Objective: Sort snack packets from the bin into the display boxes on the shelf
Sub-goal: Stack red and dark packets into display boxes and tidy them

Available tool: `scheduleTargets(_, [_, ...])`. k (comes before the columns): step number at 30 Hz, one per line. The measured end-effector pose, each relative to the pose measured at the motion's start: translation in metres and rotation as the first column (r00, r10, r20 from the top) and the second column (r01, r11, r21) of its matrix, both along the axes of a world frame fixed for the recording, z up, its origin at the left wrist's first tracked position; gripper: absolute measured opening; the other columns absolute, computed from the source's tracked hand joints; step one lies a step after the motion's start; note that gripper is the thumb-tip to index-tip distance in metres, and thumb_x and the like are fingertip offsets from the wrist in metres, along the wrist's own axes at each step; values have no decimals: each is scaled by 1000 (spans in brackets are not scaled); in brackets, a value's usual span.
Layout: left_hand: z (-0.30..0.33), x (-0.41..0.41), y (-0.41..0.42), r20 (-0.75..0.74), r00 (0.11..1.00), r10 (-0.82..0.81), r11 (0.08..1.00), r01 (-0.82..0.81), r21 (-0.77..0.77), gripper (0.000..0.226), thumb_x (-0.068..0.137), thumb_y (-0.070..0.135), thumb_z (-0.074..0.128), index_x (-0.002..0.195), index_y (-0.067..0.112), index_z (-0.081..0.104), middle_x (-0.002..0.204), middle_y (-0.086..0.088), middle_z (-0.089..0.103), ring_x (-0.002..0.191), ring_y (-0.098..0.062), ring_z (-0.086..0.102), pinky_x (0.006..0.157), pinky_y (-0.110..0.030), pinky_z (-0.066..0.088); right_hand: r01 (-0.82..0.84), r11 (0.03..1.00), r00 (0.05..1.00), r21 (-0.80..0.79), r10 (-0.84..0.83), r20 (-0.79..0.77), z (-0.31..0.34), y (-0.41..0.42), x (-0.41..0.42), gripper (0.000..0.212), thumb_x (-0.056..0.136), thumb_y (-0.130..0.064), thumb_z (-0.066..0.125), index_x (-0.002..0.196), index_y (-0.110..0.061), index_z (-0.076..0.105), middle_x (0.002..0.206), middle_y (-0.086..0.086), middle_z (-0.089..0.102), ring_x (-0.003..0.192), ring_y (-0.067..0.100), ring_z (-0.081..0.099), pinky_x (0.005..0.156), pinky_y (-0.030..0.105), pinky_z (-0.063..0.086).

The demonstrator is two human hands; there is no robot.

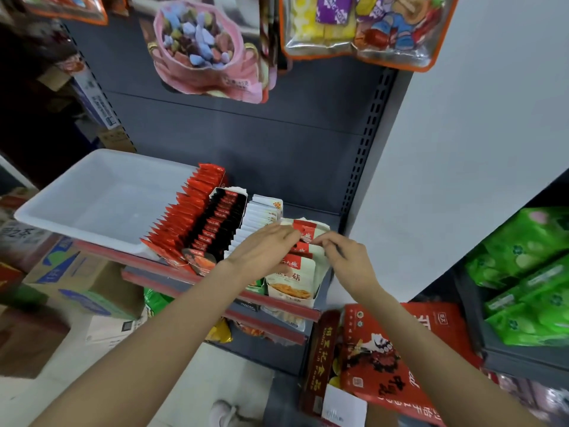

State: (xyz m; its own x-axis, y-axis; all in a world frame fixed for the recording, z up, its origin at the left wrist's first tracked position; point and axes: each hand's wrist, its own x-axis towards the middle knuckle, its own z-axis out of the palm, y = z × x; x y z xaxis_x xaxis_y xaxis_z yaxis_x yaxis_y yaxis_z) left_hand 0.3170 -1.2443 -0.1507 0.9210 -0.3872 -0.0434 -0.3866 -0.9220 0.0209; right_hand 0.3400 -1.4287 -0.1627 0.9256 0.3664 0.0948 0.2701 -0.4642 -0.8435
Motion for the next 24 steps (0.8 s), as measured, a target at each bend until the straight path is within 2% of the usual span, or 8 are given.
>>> scheduleTargets(3, [1, -12, 0, -45, 996, 77, 989, -82, -121, 53, 85, 32, 67, 120, 15, 31, 120, -10, 56, 103, -22, 54, 86, -29, 45, -22, 999, 996, 38, 26, -84, 5, 0, 7, 23, 96, -7, 45, 97, -23, 62, 83, -18, 66, 80, -4, 61, 68, 9, 44])
scheduleTargets(5, [4, -12, -2, -65, 991, 115, 983, -123, -137, 60, 83, 31, 70, 122, 17, 26, 116, -10, 58, 99, -22, 56, 81, -32, 49, -28, 1000, 995, 11, 29, -93, 7, 1, 12, 20, 95, -7, 47, 103, -21, 58, 84, -11, 67, 78, -2, 60, 64, 5, 43])
scheduleTargets(10, [3, -2, -1, -106, 993, 50, 998, -55, -42, 68, 86, 33, 66, 144, 21, 32, 134, 1, 44, 123, -17, 40, 102, -28, 32, 54, 984, 998, -168, -49, 32, -1, -1, 32, 34, 96, -12, 48, 129, -12, 55, 129, 4, 53, 114, 16, 53, 93, 20, 40])
scheduleTargets(13, [-1, 0, 3, -100, 995, 29, 999, -33, -37, 67, 87, 34, 64, 145, 24, 33, 145, -1, 34, 135, -18, 29, 112, -30, 22, -51, 956, 997, -288, 64, 35, -7, -2, 34, 38, 98, -11, 42, 136, -9, 48, 138, 5, 47, 124, 19, 46, 99, 17, 32])
scheduleTargets(16, [-7, 3, 5, -79, 997, 9, 999, -11, -30, 66, 86, 35, 65, 143, 23, 35, 159, -5, 5, 147, -19, 2, 120, -34, 6, -84, 909, 981, -408, 147, 124, -17, -6, 31, 42, 99, -9, 40, 141, -9, 41, 144, 6, 42, 128, 19, 43, 101, 14, 25])
scheduleTargets(18, [-8, 6, 5, -94, 996, -2, 1000, 0, -19, 65, 86, 37, 64, 142, 22, 34, 159, -6, -3, 146, -18, -6, 120, -35, 2, -116, 881, 971, -459, 199, 135, -19, -9, 30, 47, 98, -5, 41, 144, -10, 35, 149, 6, 36, 134, 21, 37, 105, 16, 22])
scheduleTargets(21, [-9, 8, 5, -159, 987, 6, 999, -11, -32, 66, 88, 34, 63, 143, 20, 31, 159, -6, 4, 146, -16, -2, 120, -34, 2, -131, 851, 959, -509, 239, 153, -14, -10, 32, 46, 97, -5, 42, 143, -10, 38, 147, 7, 39, 133, 21, 40, 106, 17, 25])
scheduleTargets(24, [-7, 10, 5, -179, 984, 19, 999, -26, -35, 67, 85, 35, 67, 141, 21, 33, 158, -8, 14, 146, -21, 10, 119, -37, 12, -76, 907, 969, -414, 165, 184, -5, -4, 42, 32, 97, -8, 45, 125, -10, 59, 122, 8, 61, 109, 21, 58, 91, 20, 39])
